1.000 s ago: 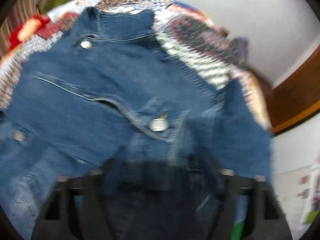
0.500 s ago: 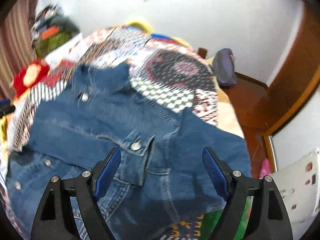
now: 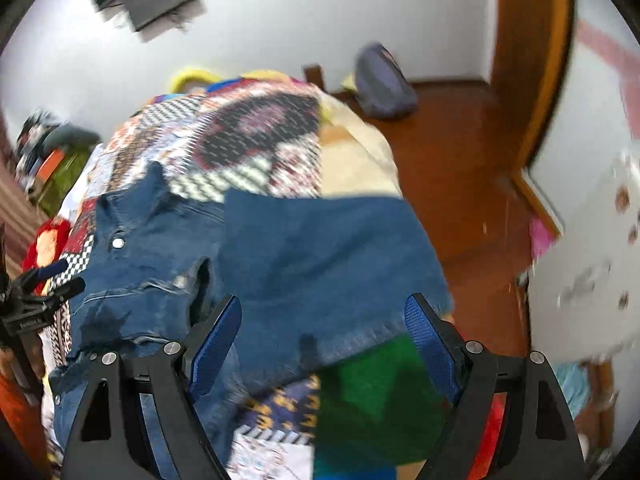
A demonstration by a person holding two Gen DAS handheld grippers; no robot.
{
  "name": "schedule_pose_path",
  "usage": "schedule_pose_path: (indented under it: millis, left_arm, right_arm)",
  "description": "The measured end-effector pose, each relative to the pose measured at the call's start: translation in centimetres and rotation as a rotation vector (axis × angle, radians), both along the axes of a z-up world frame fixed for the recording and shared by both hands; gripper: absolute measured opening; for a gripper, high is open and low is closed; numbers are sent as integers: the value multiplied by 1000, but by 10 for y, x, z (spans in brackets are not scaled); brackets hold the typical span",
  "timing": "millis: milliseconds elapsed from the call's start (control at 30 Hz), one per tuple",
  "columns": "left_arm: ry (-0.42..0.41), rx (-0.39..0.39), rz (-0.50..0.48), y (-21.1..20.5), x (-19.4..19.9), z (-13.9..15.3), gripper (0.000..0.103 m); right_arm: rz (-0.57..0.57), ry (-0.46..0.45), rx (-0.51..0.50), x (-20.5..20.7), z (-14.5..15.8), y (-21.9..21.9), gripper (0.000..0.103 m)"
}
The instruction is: Fold large clothes
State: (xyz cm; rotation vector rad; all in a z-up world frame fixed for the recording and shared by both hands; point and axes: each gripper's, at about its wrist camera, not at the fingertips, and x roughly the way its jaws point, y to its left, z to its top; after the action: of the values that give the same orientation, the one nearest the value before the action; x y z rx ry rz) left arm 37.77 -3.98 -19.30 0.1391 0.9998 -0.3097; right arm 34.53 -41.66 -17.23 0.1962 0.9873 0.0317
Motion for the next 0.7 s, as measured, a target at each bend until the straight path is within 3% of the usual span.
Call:
schedule_pose_path:
  millis: [133,233,333,567,700]
  left_arm:
    - [90,0,-23,-16,11,-24,95]
    - [156,9,-24,-24,20,-41,95]
    - [202,4,-28,-29,27,-53,95]
    - [243,8,-25,-39,37,-69,95]
    - [237,7,-30,-43,40,-70,95]
  right_arm:
    - [-97,79,106,-4,-32,-32,82]
    - [-151,122,242,-6,-53,-52,82]
    - [-190,121,339,-2,-66,-68,82]
    - [-224,127,438,28,-83,-84,84]
    - [-255,134,438,43,-96,-84,82]
